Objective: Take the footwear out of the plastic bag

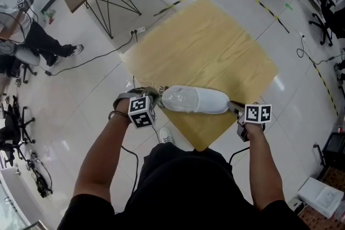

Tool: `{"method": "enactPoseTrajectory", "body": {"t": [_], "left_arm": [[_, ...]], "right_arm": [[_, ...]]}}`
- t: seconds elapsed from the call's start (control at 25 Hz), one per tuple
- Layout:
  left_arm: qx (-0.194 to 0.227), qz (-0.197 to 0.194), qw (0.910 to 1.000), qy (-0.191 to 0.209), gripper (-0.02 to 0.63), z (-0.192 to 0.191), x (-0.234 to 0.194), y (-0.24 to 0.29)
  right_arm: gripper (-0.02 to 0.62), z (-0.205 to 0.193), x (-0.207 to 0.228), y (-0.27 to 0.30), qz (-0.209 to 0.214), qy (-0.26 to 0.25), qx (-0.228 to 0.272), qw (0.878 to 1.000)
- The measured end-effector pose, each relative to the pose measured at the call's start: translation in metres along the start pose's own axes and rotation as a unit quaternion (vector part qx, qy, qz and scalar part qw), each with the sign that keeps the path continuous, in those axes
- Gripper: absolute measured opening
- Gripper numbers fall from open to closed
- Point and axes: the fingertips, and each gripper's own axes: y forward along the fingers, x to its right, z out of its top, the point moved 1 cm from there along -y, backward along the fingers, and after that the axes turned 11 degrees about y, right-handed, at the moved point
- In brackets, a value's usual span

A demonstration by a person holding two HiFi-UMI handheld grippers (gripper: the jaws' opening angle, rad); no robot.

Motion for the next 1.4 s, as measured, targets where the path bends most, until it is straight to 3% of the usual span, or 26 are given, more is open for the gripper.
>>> {"method": "enactPoseTrajectory", "body": {"t": [1.4], "left_arm": [[-0.065, 0.030, 0.9975, 0.004, 0.008, -0.055, -0.007, -0.012]], "right_arm": [[0.035, 0.001, 0.008, -0.002, -0.014, -0.006, 0.000, 1.000]]}}
